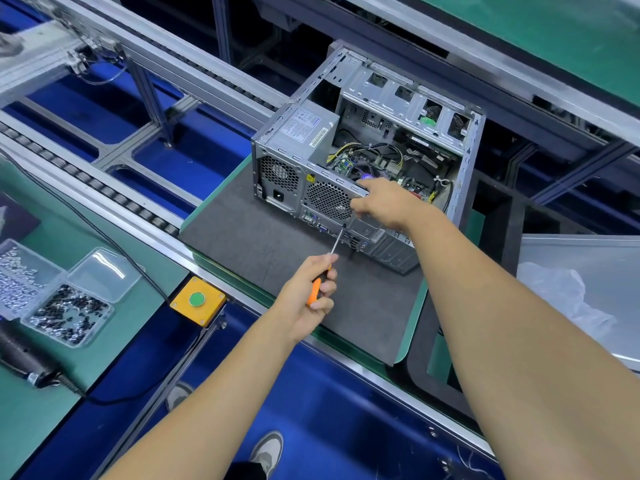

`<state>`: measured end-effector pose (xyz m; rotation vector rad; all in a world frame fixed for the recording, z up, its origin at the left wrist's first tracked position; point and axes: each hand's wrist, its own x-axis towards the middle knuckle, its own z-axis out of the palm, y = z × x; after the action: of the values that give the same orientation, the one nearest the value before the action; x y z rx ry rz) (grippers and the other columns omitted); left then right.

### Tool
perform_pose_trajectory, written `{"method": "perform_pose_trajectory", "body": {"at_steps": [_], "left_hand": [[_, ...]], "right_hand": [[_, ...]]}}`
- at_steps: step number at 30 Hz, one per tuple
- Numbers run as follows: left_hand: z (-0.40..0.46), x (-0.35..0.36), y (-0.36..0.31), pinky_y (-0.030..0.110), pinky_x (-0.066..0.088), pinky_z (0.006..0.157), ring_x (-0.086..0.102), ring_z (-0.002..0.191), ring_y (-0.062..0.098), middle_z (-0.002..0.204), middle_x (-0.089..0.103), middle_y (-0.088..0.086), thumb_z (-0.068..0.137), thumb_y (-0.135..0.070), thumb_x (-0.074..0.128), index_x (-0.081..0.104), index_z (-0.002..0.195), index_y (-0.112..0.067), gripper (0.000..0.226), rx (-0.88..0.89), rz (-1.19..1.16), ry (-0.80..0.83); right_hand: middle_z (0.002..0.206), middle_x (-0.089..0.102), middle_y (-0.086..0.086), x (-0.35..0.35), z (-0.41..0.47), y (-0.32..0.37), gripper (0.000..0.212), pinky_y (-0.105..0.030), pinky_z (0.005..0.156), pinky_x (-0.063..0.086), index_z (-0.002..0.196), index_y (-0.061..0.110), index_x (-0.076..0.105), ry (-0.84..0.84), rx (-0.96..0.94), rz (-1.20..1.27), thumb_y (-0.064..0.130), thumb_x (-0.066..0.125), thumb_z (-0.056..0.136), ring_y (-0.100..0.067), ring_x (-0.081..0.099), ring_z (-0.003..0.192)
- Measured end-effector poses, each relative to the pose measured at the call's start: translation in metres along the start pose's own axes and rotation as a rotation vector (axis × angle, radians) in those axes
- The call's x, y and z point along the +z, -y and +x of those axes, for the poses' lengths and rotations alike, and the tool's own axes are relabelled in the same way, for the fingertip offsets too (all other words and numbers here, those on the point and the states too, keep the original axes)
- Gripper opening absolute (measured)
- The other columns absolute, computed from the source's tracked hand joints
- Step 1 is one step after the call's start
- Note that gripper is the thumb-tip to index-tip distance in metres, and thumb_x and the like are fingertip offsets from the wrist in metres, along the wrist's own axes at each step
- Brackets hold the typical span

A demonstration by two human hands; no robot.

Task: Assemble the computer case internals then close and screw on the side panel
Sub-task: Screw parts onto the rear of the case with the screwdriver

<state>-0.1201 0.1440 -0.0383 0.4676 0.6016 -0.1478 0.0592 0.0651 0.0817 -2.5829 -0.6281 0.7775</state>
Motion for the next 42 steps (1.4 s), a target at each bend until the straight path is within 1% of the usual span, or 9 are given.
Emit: {"method": "perform_pose_trajectory", "body": {"at_steps": [4, 8, 10, 20, 23, 28, 30, 38, 42], "left_hand": [[0.002, 0.011, 0.007, 0.019, 0.018, 0.032, 0.026, 0.047, 0.007, 0.071, 0.043, -0.003, 0.102, -0.040, 0.060, 0.056, 0.098, -0.021, 0.020, 0.087, 0.154, -0.086], [0.005, 0.003, 0.015, 0.031, 0.035, 0.043, 0.039, 0.049, 0.019, 0.072, 0.046, -0.002, 0.106, -0.040, 0.047, 0.040, 0.093, -0.022, 0.023, 0.692, 1.584, -0.526], [0.002, 0.006, 0.015, 0.028, 0.033, 0.042, 0.044, 0.048, 0.020, 0.075, 0.046, -0.003, 0.107, -0.043, 0.043, 0.037, 0.095, -0.025, 0.022, 0.796, 1.888, -0.669], [-0.005, 0.007, 0.005, 0.012, 0.029, 0.035, 0.039, 0.053, 0.003, 0.076, 0.051, -0.001, 0.099, -0.035, 0.063, 0.070, 0.118, -0.014, 0.030, -0.130, -0.273, 0.048], [0.000, 0.013, 0.001, 0.016, 0.023, 0.032, 0.029, 0.047, 0.004, 0.071, 0.046, -0.003, 0.103, -0.043, 0.054, 0.065, 0.114, -0.019, 0.028, -0.088, -0.047, -0.006], [0.002, 0.018, 0.001, 0.031, 0.032, 0.046, 0.046, 0.050, 0.018, 0.063, 0.053, -0.003, 0.106, -0.049, 0.041, 0.042, 0.092, -0.024, 0.028, 0.539, 1.536, -0.554], [0.000, 0.020, 0.005, 0.032, 0.030, 0.046, 0.045, 0.051, 0.018, 0.063, 0.051, -0.004, 0.107, -0.047, 0.036, 0.037, 0.093, -0.024, 0.027, 0.652, 1.722, -0.634], [-0.005, 0.010, -0.005, 0.014, 0.032, 0.036, 0.049, 0.058, 0.004, 0.077, 0.057, -0.001, 0.099, -0.026, 0.064, 0.071, 0.121, -0.013, 0.026, -0.039, -0.053, 0.008], [-0.004, 0.012, -0.005, 0.016, 0.022, 0.033, 0.031, 0.050, 0.005, 0.076, 0.048, -0.003, 0.102, -0.027, 0.059, 0.065, 0.115, -0.023, 0.014, -0.008, 0.089, -0.003]], "right_hand": [[0.088, 0.060, -0.001, 0.000, -0.002, 0.001, 0.059, -0.029, 0.057, 0.035, 0.138, 0.015, 0.057, -0.002, -0.007, 0.013, 0.020, 0.064, 0.079, -0.015, 0.050, 0.065], [0.091, 0.047, 0.008, -0.001, 0.000, 0.001, 0.053, -0.028, 0.058, 0.032, 0.132, 0.014, 0.062, -0.003, -0.003, 0.023, 0.018, 0.064, 0.080, -0.018, 0.048, 0.075], [0.081, 0.045, 0.012, 0.000, 0.001, 0.000, 0.058, -0.028, 0.057, 0.032, 0.138, 0.012, 0.058, -0.009, -0.007, 0.033, 0.018, 0.064, 0.081, -0.010, 0.045, 0.067], [0.140, 0.056, -0.008, 0.001, 0.006, -0.003, 0.049, -0.030, 0.063, 0.036, 0.130, 0.013, 0.063, -0.004, -0.042, -0.018, 0.022, 0.066, 0.082, -0.023, 0.055, 0.093], [0.111, 0.062, 0.000, 0.001, 0.005, -0.004, 0.039, -0.029, 0.060, 0.034, 0.118, 0.020, 0.066, -0.014, -0.030, 0.003, 0.021, 0.065, 0.079, -0.025, 0.052, 0.090], [0.139, 0.058, -0.008, 0.003, 0.003, -0.002, 0.071, -0.035, 0.076, 0.043, 0.144, 0.018, 0.053, -0.038, -0.001, 0.034, 0.023, 0.064, 0.074, -0.026, 0.057, 0.102], [0.125, 0.062, -0.008, 0.002, 0.003, -0.001, 0.069, -0.034, 0.072, 0.042, 0.143, 0.016, 0.054, -0.026, -0.011, 0.027, 0.022, 0.064, 0.075, -0.022, 0.056, 0.090], [0.102, 0.047, -0.001, 0.000, 0.003, -0.003, 0.063, -0.029, 0.056, 0.031, 0.142, 0.012, 0.054, -0.004, -0.028, -0.006, 0.021, 0.065, 0.081, -0.013, 0.045, 0.068], [0.090, 0.050, 0.006, -0.002, 0.004, -0.001, 0.049, -0.028, 0.059, 0.034, 0.133, 0.009, 0.060, 0.013, -0.011, -0.010, 0.020, 0.064, 0.086, -0.017, 0.047, 0.074]]}}
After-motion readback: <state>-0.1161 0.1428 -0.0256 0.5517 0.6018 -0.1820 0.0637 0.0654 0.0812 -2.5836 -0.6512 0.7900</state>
